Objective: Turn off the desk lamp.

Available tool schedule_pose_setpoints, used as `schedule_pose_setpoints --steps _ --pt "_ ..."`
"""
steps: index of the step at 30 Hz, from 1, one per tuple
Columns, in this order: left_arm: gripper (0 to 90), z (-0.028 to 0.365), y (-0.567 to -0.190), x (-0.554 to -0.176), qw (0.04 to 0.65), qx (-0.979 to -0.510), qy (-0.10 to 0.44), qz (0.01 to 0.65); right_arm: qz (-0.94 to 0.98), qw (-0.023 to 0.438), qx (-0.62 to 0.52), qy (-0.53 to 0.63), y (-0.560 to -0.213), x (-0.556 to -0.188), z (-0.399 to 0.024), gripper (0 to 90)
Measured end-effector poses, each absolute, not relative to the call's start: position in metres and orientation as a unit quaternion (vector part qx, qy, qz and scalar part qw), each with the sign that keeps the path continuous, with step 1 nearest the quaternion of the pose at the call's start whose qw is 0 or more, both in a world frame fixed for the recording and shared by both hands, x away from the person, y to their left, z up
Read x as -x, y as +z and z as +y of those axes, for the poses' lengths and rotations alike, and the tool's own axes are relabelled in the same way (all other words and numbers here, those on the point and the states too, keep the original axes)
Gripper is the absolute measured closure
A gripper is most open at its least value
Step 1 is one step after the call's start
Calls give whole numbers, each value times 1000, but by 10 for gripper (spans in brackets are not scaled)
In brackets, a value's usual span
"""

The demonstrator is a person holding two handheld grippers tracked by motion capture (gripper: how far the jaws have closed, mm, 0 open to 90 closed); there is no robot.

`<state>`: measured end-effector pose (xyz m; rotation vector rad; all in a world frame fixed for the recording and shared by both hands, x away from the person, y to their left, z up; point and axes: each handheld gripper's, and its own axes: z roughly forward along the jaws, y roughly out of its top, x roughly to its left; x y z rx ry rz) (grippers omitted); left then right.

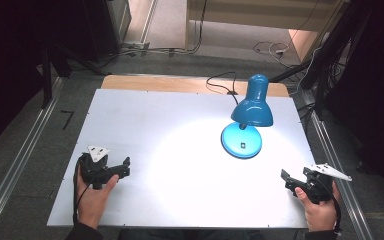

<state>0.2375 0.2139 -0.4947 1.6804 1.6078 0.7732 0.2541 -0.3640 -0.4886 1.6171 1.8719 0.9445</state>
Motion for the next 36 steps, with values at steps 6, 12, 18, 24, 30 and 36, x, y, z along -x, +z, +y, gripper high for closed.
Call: schedule_pose_setpoints --steps 6,12,18,24,30,36 --pt "44 216 -488 -228 372 -626 291 621 685 243 -593 347 -488 -255 -363 143" --pt "44 213 -489 -229 370 -629 287 621 686 245 -591 348 -488 -258 -360 143" --pt "44 214 -490 -229 371 -627 288 622 688 247 -585 350 -487 -262 -354 143" --pt "44 214 -490 -229 373 -625 285 624 696 246 -576 350 -486 -268 -342 144" --pt "44 215 -491 -230 373 -624 282 625 702 244 -568 354 -485 -274 -333 146" --pt "44 214 -491 -229 375 -624 280 625 704 239 -566 357 -486 -278 -328 147"
